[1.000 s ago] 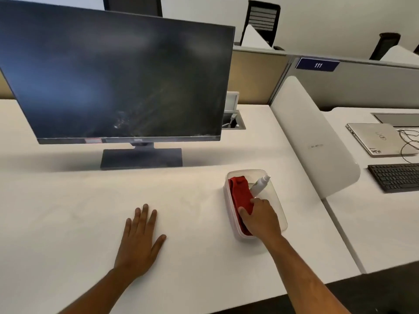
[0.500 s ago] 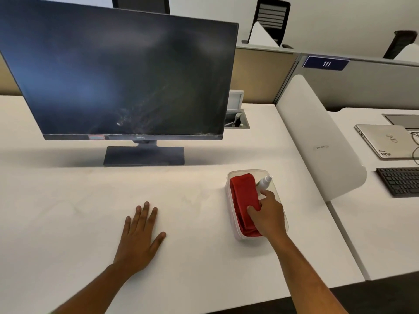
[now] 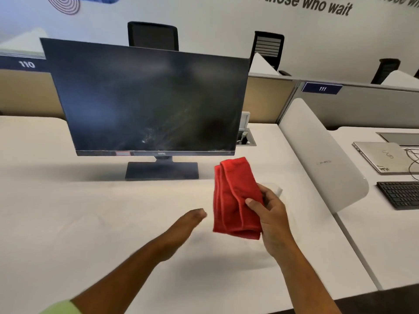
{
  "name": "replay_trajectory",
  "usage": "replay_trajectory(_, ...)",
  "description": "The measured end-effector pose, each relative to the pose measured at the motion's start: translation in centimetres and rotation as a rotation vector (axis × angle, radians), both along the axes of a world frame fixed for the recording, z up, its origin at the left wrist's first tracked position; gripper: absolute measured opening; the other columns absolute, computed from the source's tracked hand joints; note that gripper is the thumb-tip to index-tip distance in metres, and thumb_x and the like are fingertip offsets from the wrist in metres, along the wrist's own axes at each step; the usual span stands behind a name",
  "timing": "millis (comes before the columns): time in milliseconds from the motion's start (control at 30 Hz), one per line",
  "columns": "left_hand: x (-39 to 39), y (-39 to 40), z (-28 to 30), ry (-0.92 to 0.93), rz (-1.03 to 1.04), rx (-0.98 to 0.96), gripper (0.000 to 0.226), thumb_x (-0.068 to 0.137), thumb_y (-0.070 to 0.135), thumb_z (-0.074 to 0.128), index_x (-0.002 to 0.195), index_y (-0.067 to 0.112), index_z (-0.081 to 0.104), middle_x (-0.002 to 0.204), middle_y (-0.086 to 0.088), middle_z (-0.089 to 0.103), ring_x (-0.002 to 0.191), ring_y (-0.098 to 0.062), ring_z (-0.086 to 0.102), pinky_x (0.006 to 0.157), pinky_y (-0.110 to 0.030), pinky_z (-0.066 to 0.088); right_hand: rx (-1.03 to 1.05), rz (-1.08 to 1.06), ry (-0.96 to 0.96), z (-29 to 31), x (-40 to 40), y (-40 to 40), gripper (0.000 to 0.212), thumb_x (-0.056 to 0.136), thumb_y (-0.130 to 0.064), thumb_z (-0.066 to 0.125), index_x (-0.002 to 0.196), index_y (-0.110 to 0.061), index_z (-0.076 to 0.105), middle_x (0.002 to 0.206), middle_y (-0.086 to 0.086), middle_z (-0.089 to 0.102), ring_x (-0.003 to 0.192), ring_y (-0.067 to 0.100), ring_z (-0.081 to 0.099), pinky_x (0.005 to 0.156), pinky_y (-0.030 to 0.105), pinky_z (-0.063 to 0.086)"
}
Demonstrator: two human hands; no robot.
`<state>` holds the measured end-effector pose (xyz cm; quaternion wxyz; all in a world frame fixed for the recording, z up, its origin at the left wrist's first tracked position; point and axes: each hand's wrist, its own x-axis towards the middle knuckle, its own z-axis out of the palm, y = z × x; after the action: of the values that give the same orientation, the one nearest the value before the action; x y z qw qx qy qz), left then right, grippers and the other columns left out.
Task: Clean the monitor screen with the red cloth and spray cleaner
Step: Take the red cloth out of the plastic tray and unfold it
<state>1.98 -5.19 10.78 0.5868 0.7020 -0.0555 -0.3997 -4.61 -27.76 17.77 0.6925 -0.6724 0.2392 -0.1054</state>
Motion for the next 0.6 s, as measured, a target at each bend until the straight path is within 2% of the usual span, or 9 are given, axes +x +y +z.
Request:
replay_trajectory(100, 0.0, 0.3, 2.4, 0.165, 0.076, -0.265, 0.050, 0.096, 0.065, 0.036, 0.131, 0.040, 0.062, 0.140, 0.006, 0.062, 0.130, -0.016, 0.057, 0.109, -0.039, 0.044, 0.187, 0.074, 0.033, -0.3, 0.3, 3.0, 0.053, 0.084, -0.030, 0.080, 0.134, -0.027, 0.066, 0.123, 0.000, 0.077, 0.110, 0.027, 0.075, 0.090, 0.039, 0.064)
replay_trajectory(167, -0.2, 1.1, 3.5, 0.192, 0.191, -0.333, 0.051, 0.092, 0.059, 0.045, 0.129, 0.030, 0.066, 0.129, -0.004, 0.069, 0.119, -0.025, 0.066, 0.093, -0.038, 0.056, 0.262, 0.132, 0.061, -1.1, 0.4, 4.8, 0.052, 0.082, -0.027, 0.080, 0.133, -0.023, 0.067, 0.122, 0.004, 0.078, 0.109, 0.028, 0.076, 0.083, 0.036, 0.064)
replay_trajectory(233, -0.3, 2.1, 3.9, 0.210, 0.274, -0.378, 0.053, 0.087, 0.057, 0.052, 0.128, 0.025, 0.066, 0.126, -0.008, 0.070, 0.115, -0.029, 0.068, 0.086, -0.039, 0.059, 0.304, 0.194, 0.086, -2.0, 0.4, 6.0, 0.043, 0.090, -0.021, 0.076, 0.132, -0.020, 0.068, 0.123, 0.007, 0.077, 0.110, 0.030, 0.076, 0.084, 0.037, 0.063)
replay_trajectory(300, -0.3, 3.3, 4.0, 0.184, 0.291, -0.370, 0.053, 0.088, 0.056, 0.055, 0.131, 0.026, 0.062, 0.125, -0.007, 0.071, 0.113, -0.030, 0.069, 0.089, -0.043, 0.059, 0.256, 0.232, 0.127, -2.6, 0.4, 7.2, 0.036, 0.096, -0.019, 0.071, 0.132, -0.022, 0.067, 0.124, 0.006, 0.077, 0.111, 0.029, 0.075, 0.088, 0.040, 0.064)
replay_trajectory(367, -0.1, 4.4, 4.0, 0.152, 0.285, -0.337, 0.053, 0.088, 0.052, 0.060, 0.136, 0.031, 0.055, 0.125, -0.005, 0.071, 0.111, -0.030, 0.070, 0.097, -0.051, 0.055, 0.086, 0.254, 0.182, -2.8, 0.4, 8.4, 0.035, 0.101, -0.023, 0.068, 0.134, -0.029, 0.063, 0.124, 0.002, 0.076, 0.110, 0.023, 0.075, 0.088, 0.038, 0.064)
replay_trajectory(433, 0.0, 5.1, 4.1, 0.131, 0.279, -0.295, 0.055, 0.088, 0.048, 0.064, 0.139, 0.036, 0.047, 0.125, -0.004, 0.070, 0.109, -0.030, 0.070, 0.099, -0.053, 0.053, -0.059, 0.294, 0.203, -2.6, 0.5, 9.6, 0.037, 0.103, -0.033, 0.065, 0.139, -0.040, 0.055, 0.125, -0.007, 0.070, 0.109, 0.014, 0.071, 0.082, 0.026, 0.062)
replay_trajectory(500, -0.1, 5.5, 4.1, 0.091, 0.284, -0.235, 0.061, 0.087, 0.046, 0.067, 0.142, 0.036, 0.042, 0.129, -0.004, 0.067, 0.110, -0.029, 0.070, 0.100, -0.052, 0.053, -0.110, 0.379, 0.211, -2.2, 0.6, 11.2, 0.040, 0.101, -0.053, 0.055, 0.140, -0.051, 0.045, 0.128, -0.021, 0.062, 0.109, 0.005, 0.067, 0.081, 0.017, 0.060)
replay_trajectory(533, -0.2, 5.5, 4.0, 0.062, 0.288, -0.193, 0.065, 0.086, 0.046, 0.068, 0.143, 0.034, 0.041, 0.132, -0.003, 0.065, 0.111, -0.029, 0.069, 0.101, -0.052, 0.052, -0.112, 0.422, 0.225, -2.2, 0.7, 11.9, 0.045, 0.097, -0.063, 0.048, 0.140, -0.054, 0.042, 0.130, -0.026, 0.058, 0.110, 0.004, 0.066, 0.089, 0.018, 0.059)
replay_trajectory(600, -0.3, 5.7, 3.6, -0.010, 0.296, -0.101, 0.068, 0.084, 0.048, 0.068, 0.144, 0.033, 0.041, 0.137, 0.000, 0.061, 0.115, -0.027, 0.066, 0.101, -0.049, 0.052, -0.070, 0.467, 0.269, -2.2, 1.0, 13.3, 0.056, 0.088, -0.073, 0.040, 0.141, -0.053, 0.040, 0.129, -0.026, 0.054, 0.115, 0.010, 0.062, 0.106, 0.032, 0.054)
